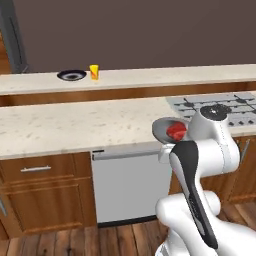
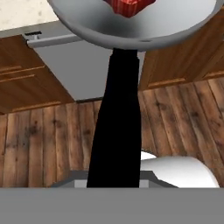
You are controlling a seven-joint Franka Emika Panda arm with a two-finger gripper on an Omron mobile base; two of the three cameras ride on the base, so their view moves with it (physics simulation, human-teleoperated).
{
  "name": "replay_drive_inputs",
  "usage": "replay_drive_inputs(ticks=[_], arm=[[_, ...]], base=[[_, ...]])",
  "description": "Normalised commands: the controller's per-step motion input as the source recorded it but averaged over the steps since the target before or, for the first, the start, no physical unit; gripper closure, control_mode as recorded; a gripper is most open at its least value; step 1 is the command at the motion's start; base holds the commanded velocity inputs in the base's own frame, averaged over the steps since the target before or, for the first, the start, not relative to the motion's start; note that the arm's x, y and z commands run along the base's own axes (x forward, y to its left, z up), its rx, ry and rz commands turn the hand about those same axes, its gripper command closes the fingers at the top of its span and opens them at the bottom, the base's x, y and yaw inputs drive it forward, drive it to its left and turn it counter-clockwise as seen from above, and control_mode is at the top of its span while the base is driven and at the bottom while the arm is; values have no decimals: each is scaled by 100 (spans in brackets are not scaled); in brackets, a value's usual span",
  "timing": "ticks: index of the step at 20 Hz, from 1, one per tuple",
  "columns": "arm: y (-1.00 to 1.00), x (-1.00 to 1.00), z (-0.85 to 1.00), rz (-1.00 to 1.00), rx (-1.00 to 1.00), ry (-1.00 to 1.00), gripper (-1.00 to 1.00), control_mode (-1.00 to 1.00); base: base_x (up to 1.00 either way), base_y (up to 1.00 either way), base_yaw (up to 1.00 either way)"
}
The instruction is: Pick up the pan with the steak in it and place it on the dining table. Then place the steak on the plate.
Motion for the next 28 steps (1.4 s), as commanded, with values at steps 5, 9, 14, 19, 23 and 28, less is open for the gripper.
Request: replay_drive_inputs(ticks=[5, 9, 14, 19, 23, 28], arm=[[0, 0, 0, 0, 0, 0, 100, 100], [0, 0, 0, 0, 0, 0, 100, 100], [0, 0, 0, 0, 0, 0, 100, 100], [0, 0, 0, 0, 0, 0, 100, 100], [0, 0, 0, 0, 0, 0, 100, 100], [0, 0, 0, 0, 0, 0, 100, 100]], base=[[-9, 100, 0], [-7, 100, 0], [-6, 100, 0], [-3, 100, -1], [0, 100, -1], [0, 100, -1]])
